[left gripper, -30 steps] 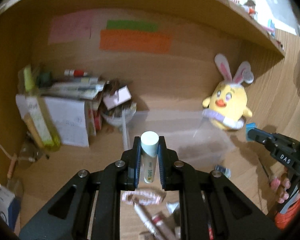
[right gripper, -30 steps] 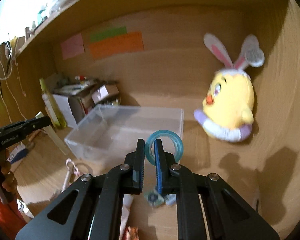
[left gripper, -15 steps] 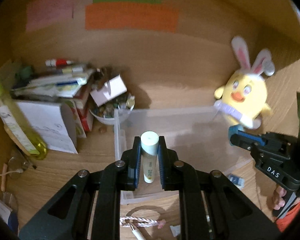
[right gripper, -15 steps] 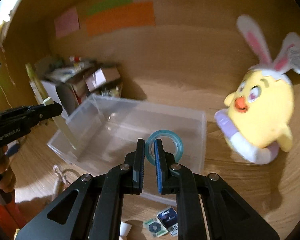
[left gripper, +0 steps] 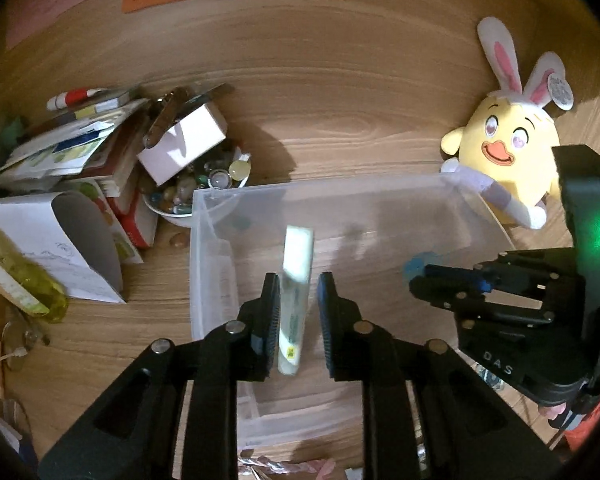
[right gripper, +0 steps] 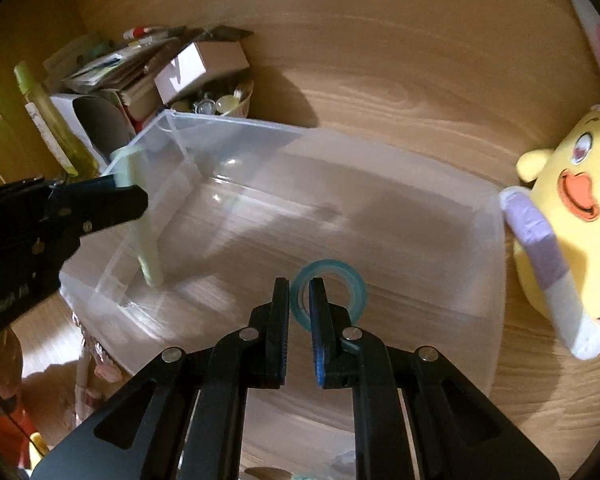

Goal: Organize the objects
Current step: 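Carry the tube and tape into the clear bin and open both tools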

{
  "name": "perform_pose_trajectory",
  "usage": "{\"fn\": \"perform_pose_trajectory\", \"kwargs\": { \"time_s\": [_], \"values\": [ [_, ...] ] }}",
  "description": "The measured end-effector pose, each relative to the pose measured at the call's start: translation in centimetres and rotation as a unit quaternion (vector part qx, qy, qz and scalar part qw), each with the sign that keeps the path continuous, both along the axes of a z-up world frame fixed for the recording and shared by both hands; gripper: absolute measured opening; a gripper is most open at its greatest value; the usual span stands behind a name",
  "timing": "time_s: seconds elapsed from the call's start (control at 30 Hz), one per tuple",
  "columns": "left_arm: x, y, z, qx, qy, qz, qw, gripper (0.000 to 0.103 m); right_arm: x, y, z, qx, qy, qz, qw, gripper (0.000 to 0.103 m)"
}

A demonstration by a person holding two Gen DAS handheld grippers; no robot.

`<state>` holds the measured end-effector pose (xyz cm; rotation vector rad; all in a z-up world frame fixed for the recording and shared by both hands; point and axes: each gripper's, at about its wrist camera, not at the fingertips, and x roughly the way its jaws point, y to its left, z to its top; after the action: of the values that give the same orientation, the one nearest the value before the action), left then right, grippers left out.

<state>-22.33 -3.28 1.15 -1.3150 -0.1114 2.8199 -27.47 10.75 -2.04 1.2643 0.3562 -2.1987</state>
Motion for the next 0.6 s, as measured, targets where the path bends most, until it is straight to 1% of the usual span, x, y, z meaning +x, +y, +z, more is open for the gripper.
{"fn": "perform_pose_trajectory", "kwargs": {
  "time_s": [0.03, 0.1, 0.2, 0.27, 0.3, 0.33, 0.37, 0.4, 0.47, 0.53, 0.57, 0.6],
  "values": [
    [0.1, 0.0, 0.0, -0.001, 0.001, -0.002, 1.0000, 0.026, -0.1, -0.1, 0.0, 0.002, -0.002, 0.000, 1.000, 0.011],
    [0.3, -0.1, 0.2, 0.003, 0.003, -0.005, 1.0000, 0.031, 0.1, -0.3, 0.0, 0.008, 0.002, 0.002, 1.000, 0.019],
    [1.1, -0.5, 0.8, 0.012, 0.012, -0.008, 0.9998, 0.042, 0.8, -0.2, 0.6, 0.011, 0.019, 0.001, 1.000, 0.026],
    [1.8, -0.8, 1.3, 0.014, 0.021, -0.008, 0.9996, 0.058, 1.4, 0.1, 1.4, 0.006, 0.035, 0.000, 0.999, 0.029],
    [2.3, -1.0, 1.7, 0.012, 0.028, -0.006, 0.9995, 0.061, 1.8, 0.4, 1.9, 0.002, 0.043, -0.001, 0.999, 0.033],
    [2.7, -1.1, 1.9, 0.011, 0.033, -0.005, 0.9994, 0.068, 2.2, 0.6, 2.4, -0.003, 0.052, -0.004, 0.999, 0.035],
    [3.3, -1.2, 2.2, 0.008, 0.039, -0.003, 0.9992, 0.074, 2.7, 1.0, 3.0, -0.006, 0.064, -0.006, 0.998, 0.041],
    [3.9, -1.4, 2.4, 0.006, 0.045, -0.002, 0.9990, 0.077, 3.3, 1.5, 3.6, -0.010, 0.078, -0.008, 0.997, 0.047],
    [5.3, -1.7, 2.9, -0.001, 0.054, 0.000, 0.9985, 0.090, 4.5, 2.3, 4.8, -0.015, 0.104, -0.014, 0.994, 0.055],
    [6.6, -2.0, 3.0, -0.005, 0.059, 0.006, 0.9982, 0.098, 5.6, 3.3, 5.9, -0.025, 0.125, -0.019, 0.992, 0.061],
    [7.0, -2.2, 2.9, -0.006, 0.060, 0.007, 0.9982, 0.098, 6.1, 3.9, 6.4, -0.030, 0.134, -0.021, 0.990, 0.068],
    [7.5, -2.3, 2.7, -0.009, 0.057, 0.008, 0.9983, 0.098, 6.7, 4.5, 6.8, -0.036, 0.143, -0.025, 0.989, 0.072]
  ]
}}
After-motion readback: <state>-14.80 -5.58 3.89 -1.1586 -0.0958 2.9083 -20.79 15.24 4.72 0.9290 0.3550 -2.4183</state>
